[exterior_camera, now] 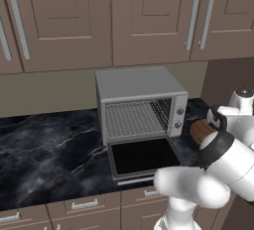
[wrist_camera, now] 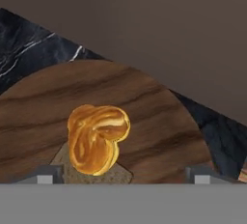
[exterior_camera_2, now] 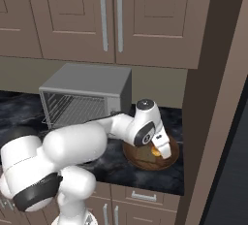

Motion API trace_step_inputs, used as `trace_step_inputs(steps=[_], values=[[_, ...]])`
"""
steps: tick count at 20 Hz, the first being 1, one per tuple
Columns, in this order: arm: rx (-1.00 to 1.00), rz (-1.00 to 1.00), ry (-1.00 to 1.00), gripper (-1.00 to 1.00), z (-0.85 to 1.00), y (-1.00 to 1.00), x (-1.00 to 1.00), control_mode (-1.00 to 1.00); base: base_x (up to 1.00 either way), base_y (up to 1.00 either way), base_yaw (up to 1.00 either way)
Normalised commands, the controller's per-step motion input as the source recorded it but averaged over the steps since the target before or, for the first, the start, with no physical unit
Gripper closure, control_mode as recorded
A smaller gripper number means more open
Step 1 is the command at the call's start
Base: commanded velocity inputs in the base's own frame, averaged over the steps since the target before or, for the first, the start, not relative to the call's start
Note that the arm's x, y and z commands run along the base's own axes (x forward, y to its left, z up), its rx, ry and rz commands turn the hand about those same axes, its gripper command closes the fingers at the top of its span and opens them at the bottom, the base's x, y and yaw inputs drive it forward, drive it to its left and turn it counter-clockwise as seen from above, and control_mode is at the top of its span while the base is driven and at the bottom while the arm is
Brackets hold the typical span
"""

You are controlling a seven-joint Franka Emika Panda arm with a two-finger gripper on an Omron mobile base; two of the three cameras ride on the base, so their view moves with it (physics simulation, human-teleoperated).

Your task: Pick up the heated bread from the toaster oven and place it in the bowl. Then move the bread bowl to the dining counter.

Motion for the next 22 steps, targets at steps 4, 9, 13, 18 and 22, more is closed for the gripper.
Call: trace_step_inputs(steps=[4, 9, 13, 18, 22], values=[[0.07, -0.21, 0.05, -1.00, -0.32, 0.00, -0.78, -1.00, 0.00, 0.00, 0.00], [0.13, -0.17, 0.00, -1.00, -0.29, -0.01, -0.27, -1.00, 0.00, 0.00, 0.00], [0.11, -0.01, -0.02, -1.00, -0.32, 0.00, -0.01, -1.00, 0.00, 0.00, 0.00], [0.02, 0.00, 0.00, -1.00, -0.22, 0.00, 0.04, -1.00, 0.00, 0.00, 0.00], [0.00, 0.00, 0.00, -1.00, -0.22, 0.00, 0.18, -1.00, 0.00, 0.00, 0.00]])
